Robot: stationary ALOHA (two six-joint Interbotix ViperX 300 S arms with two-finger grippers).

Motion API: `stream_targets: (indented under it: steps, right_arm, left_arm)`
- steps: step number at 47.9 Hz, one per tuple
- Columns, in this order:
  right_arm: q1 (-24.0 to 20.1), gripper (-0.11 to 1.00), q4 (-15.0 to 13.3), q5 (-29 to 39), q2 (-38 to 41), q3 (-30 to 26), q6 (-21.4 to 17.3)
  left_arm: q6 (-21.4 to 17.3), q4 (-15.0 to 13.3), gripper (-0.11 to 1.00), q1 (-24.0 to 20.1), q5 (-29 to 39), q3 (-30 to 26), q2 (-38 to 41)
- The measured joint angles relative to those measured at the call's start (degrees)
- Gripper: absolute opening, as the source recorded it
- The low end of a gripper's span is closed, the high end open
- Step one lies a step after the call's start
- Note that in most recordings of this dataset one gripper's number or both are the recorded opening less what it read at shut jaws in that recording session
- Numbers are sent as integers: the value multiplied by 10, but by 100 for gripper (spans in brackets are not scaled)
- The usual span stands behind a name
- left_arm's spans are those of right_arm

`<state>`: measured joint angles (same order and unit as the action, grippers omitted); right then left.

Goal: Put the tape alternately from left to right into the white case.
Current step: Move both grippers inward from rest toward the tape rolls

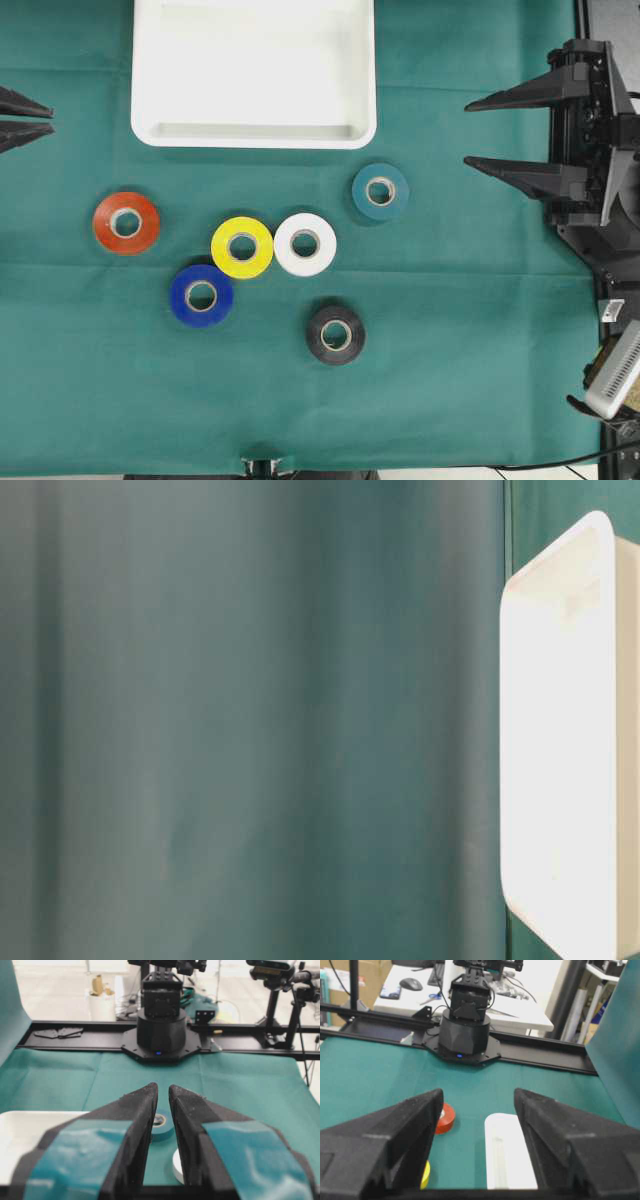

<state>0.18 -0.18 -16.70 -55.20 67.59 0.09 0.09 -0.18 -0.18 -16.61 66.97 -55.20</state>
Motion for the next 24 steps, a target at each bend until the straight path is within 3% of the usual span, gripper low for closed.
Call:
stream_targets:
  steps: [2,7,11,24]
  right_arm:
    - [0,22,0,0,0,0,-2]
    - [1,2,-1,0,0,3,-3]
    - [3,-7,0,0,0,5,-3]
    - [4,-9,0,0,0,8,-4]
  left_arm:
    - [-3,-3,22,1,-1,3,-1]
    - [3,-10,3,2,0,11,-1]
    - [3,-11,2,3,0,13,-3]
    - [10,-11,2,6,0,16,-14]
